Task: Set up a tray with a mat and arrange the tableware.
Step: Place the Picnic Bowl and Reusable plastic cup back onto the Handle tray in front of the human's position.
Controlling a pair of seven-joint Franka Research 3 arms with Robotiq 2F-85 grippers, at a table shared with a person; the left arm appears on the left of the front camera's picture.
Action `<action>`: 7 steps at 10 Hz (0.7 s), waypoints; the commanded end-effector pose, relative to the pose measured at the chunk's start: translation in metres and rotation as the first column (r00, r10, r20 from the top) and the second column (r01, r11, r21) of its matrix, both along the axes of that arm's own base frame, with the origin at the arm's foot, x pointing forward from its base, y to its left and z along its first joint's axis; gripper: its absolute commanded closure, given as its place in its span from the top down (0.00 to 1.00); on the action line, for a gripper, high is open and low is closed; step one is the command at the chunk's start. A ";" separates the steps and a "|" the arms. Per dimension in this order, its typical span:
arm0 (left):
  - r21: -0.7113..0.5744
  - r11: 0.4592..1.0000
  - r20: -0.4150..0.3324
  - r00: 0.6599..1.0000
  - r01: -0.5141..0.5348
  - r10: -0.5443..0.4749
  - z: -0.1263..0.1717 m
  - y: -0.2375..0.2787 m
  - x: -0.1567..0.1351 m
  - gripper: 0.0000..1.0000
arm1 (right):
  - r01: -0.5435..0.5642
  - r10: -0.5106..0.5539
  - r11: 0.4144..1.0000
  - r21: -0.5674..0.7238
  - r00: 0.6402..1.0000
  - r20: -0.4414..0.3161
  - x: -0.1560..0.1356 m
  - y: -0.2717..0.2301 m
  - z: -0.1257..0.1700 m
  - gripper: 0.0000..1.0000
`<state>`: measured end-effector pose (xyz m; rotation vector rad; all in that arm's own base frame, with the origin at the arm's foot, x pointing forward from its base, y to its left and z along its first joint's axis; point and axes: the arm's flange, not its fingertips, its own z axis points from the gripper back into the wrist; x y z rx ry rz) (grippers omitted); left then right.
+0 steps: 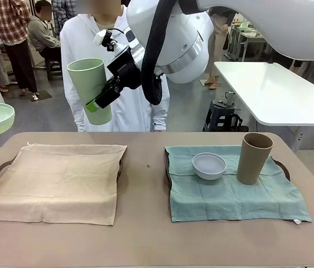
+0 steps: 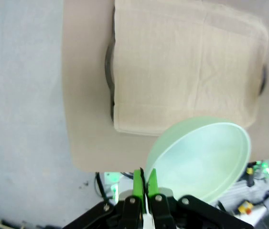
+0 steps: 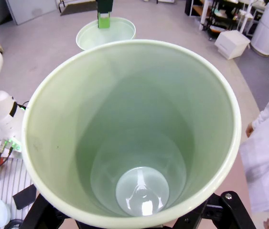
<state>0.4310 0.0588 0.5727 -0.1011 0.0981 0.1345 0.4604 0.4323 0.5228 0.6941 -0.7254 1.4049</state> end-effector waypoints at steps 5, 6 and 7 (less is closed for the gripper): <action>-0.005 1.000 -0.107 0.994 0.009 -0.009 -0.103 -0.035 0.044 0.04 | -0.053 0.061 0.997 0.059 0.987 -0.146 0.044 0.052 -0.114 0.82; -0.011 1.000 -0.116 0.993 0.010 -0.011 -0.113 -0.038 0.044 0.04 | -0.052 0.059 0.998 0.044 0.985 -0.163 0.043 0.051 -0.121 0.82; -0.011 1.000 -0.151 0.988 0.012 -0.014 -0.119 -0.037 0.045 0.04 | -0.033 0.038 0.999 0.029 0.980 -0.193 0.044 0.050 -0.121 0.82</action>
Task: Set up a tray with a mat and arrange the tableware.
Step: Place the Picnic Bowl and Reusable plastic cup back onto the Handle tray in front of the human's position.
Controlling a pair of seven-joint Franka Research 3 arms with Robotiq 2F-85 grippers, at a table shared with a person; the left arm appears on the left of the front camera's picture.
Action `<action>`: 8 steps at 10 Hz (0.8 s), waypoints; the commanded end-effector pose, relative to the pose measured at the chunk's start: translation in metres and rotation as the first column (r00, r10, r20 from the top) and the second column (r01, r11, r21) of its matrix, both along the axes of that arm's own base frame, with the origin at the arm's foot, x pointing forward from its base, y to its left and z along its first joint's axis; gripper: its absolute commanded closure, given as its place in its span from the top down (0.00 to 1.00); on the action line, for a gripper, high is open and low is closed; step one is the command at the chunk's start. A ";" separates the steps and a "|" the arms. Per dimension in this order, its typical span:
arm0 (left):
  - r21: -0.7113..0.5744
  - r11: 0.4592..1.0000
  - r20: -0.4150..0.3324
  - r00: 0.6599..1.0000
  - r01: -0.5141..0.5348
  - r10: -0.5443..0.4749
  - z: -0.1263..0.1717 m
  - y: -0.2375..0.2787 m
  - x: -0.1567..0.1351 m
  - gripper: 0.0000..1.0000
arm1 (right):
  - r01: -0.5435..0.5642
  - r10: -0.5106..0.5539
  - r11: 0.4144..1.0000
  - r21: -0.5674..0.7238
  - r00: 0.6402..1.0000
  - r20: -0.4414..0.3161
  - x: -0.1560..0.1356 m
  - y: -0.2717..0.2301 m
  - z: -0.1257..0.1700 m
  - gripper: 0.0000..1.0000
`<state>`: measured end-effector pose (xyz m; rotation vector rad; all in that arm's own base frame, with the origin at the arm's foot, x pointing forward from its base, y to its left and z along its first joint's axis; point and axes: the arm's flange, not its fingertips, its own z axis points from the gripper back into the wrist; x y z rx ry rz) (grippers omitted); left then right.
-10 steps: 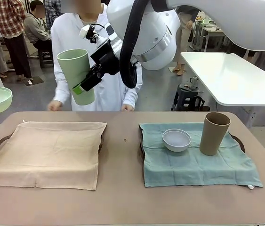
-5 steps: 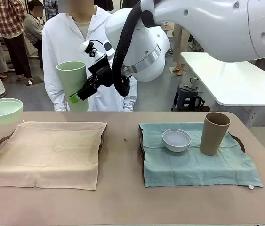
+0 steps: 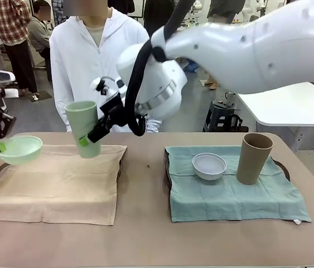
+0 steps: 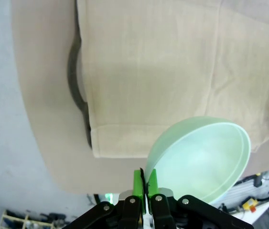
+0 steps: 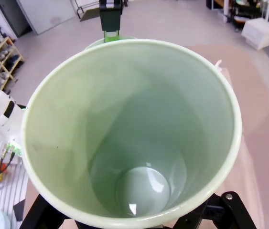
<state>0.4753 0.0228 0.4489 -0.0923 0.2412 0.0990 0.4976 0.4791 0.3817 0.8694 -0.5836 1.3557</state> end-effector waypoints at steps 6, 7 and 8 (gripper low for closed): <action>0.001 1.000 0.026 1.000 -0.005 0.005 0.017 0.004 -0.004 0.04 | 0.000 0.000 1.000 0.000 1.000 0.000 0.000 0.000 0.000 0.82; 0.000 1.000 0.033 0.999 -0.006 0.006 0.016 0.003 -0.002 0.04 | 0.008 -0.008 1.000 -0.015 1.000 -0.017 0.001 0.002 0.002 0.82; -0.046 0.999 0.039 0.999 0.020 -0.019 0.002 0.002 0.003 0.04 | -0.026 0.025 1.000 0.007 1.000 0.013 0.005 0.004 -0.014 0.82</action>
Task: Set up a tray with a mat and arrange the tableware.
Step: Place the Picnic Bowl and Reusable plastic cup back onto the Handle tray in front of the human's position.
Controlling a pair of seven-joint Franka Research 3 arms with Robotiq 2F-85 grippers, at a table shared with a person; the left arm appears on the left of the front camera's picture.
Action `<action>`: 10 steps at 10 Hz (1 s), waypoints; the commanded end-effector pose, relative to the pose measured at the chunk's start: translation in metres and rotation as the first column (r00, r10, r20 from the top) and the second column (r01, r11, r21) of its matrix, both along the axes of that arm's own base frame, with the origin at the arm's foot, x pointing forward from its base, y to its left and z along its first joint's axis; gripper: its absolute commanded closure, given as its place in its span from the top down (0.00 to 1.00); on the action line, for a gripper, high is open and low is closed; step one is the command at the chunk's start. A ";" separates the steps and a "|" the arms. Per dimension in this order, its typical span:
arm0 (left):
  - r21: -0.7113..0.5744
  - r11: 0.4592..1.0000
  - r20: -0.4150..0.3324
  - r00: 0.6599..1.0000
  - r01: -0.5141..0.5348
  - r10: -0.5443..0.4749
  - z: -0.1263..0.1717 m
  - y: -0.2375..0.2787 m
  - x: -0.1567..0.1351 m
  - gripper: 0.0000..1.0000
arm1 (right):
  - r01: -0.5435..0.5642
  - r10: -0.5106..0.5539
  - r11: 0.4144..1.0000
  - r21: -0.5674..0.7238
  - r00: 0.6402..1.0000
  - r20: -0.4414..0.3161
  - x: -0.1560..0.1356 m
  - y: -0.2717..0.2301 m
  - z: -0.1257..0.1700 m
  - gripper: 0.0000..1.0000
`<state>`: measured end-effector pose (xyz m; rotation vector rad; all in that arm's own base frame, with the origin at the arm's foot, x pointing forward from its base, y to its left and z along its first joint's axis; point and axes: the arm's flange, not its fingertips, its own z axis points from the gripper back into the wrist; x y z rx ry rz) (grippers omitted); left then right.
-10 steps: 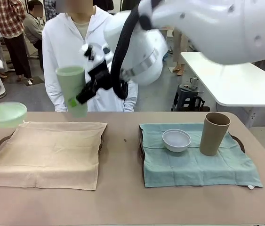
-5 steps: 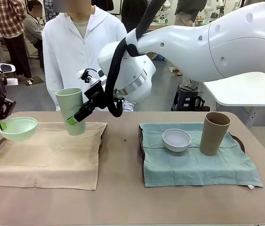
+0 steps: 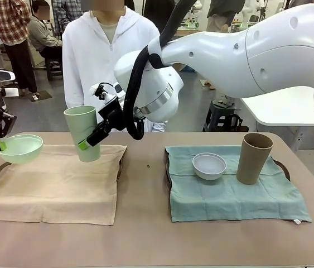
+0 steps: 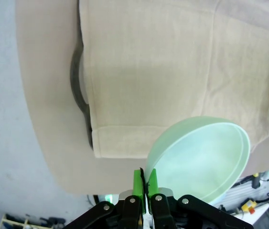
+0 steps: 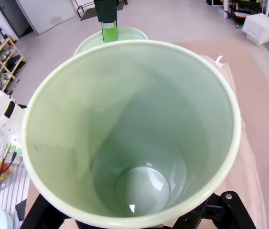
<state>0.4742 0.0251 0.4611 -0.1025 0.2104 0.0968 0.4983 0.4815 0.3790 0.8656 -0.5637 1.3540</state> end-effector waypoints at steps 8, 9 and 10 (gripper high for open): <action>-0.057 0.995 0.104 0.992 0.080 -0.073 -0.076 -0.028 0.012 0.04 | -0.059 0.044 0.996 0.073 0.980 0.196 0.001 0.007 -0.060 0.82; -0.067 0.995 0.092 0.993 0.077 -0.070 -0.082 -0.027 0.017 0.04 | -0.062 0.048 0.996 0.071 0.980 0.193 0.002 0.008 -0.062 0.82; -0.065 0.995 0.099 0.993 0.072 -0.065 -0.089 -0.028 0.019 0.04 | -0.071 0.056 0.995 0.071 0.981 0.188 0.002 0.009 -0.066 0.82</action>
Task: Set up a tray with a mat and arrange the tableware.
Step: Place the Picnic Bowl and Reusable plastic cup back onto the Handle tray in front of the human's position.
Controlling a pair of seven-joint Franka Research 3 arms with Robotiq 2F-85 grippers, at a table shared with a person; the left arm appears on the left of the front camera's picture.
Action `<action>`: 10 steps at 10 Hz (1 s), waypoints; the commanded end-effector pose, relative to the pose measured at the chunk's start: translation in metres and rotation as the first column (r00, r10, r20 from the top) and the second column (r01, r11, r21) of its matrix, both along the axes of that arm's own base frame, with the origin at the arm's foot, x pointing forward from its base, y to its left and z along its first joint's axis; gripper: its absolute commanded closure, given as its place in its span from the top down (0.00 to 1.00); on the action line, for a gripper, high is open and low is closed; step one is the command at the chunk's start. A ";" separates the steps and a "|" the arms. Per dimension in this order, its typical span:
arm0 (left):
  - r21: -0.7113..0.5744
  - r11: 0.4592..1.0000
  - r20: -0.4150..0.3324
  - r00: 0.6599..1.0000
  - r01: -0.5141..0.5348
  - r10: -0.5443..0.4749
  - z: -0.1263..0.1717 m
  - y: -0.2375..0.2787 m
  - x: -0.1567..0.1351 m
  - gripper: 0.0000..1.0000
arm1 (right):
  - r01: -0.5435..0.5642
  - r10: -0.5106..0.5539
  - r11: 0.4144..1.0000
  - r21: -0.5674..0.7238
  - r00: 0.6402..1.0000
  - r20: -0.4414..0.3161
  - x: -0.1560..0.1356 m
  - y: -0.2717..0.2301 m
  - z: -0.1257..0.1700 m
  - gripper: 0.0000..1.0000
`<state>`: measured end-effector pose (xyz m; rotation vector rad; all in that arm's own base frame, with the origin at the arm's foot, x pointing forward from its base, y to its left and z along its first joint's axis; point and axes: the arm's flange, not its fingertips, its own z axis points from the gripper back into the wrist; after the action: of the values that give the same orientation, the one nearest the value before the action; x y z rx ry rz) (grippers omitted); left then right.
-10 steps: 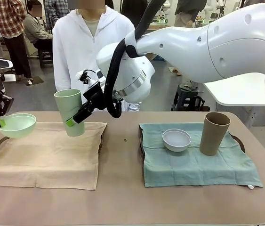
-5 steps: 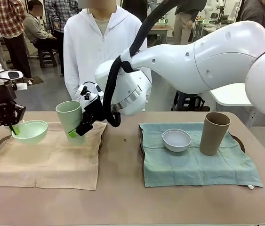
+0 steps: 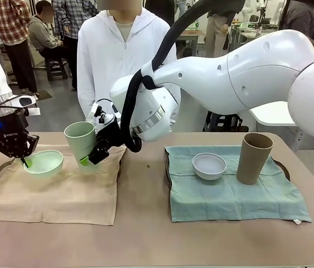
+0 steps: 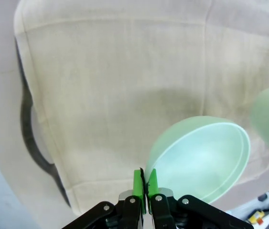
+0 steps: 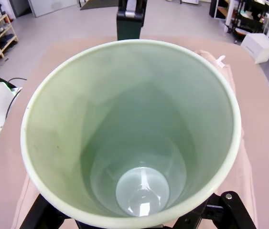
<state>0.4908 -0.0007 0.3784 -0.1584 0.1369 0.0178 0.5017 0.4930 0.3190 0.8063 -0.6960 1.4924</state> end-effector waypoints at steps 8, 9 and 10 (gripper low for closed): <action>0.025 1.000 0.019 1.000 -0.005 0.004 -0.016 0.000 0.008 0.64 | 0.029 -0.030 0.999 -0.023 0.998 -0.047 0.006 0.001 -0.030 1.00; 0.027 1.000 0.012 1.000 -0.007 0.007 -0.015 0.000 0.009 1.00 | 0.033 -0.035 0.999 -0.028 0.998 -0.051 0.006 0.001 -0.029 1.00; 0.032 0.999 0.001 1.000 -0.008 0.008 -0.014 0.000 0.008 1.00 | 0.046 -0.048 0.998 -0.043 0.997 -0.052 0.005 0.000 -0.027 1.00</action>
<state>0.4989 -0.0002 0.3629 -0.1476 0.1210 0.0212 0.5081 0.4920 0.2874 0.8238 -0.6535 1.4559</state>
